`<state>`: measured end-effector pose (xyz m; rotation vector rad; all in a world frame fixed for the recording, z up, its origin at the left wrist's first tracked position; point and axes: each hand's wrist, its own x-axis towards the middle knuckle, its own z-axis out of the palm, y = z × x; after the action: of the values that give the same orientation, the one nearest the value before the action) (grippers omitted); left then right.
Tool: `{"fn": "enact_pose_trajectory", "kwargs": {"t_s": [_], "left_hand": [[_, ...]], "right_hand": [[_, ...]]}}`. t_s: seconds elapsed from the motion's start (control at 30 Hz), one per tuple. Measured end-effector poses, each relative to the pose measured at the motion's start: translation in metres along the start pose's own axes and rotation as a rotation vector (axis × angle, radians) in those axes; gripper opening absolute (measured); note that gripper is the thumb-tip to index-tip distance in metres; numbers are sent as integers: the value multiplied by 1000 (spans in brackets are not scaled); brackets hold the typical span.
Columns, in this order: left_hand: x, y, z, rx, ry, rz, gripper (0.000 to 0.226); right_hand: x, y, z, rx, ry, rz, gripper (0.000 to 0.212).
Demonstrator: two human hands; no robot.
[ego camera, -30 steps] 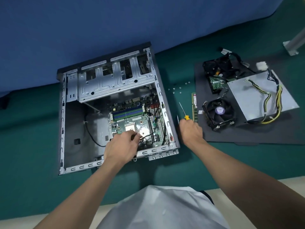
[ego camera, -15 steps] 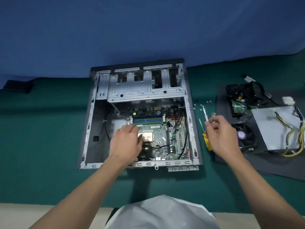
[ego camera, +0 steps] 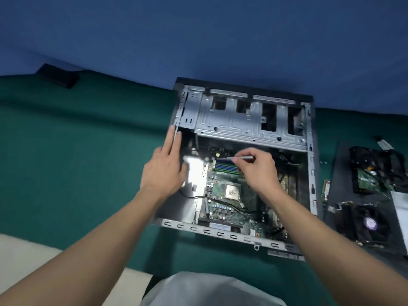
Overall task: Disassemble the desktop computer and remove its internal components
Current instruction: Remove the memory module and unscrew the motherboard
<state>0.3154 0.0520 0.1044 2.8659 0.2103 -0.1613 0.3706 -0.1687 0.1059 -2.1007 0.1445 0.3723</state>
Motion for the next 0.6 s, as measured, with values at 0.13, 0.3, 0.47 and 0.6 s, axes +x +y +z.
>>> {"fn": "enact_pose_trajectory", "kwargs": {"t_s": [0.13,0.3,0.47,0.6], "left_hand": [[0,0,3,-41,4,-21,74],[0,2,5,-33,13,-21,82],[-1,3,6,-5,5,-38,87],[-2,5,5,3,0,-35,87]], "right_hand": [[26,-7,30,18,32,34,9],[41,2,57,-116,152,104,25],[52,5,67,-302,135,101,38],[61,2,72,-425,35,112,37]]}}
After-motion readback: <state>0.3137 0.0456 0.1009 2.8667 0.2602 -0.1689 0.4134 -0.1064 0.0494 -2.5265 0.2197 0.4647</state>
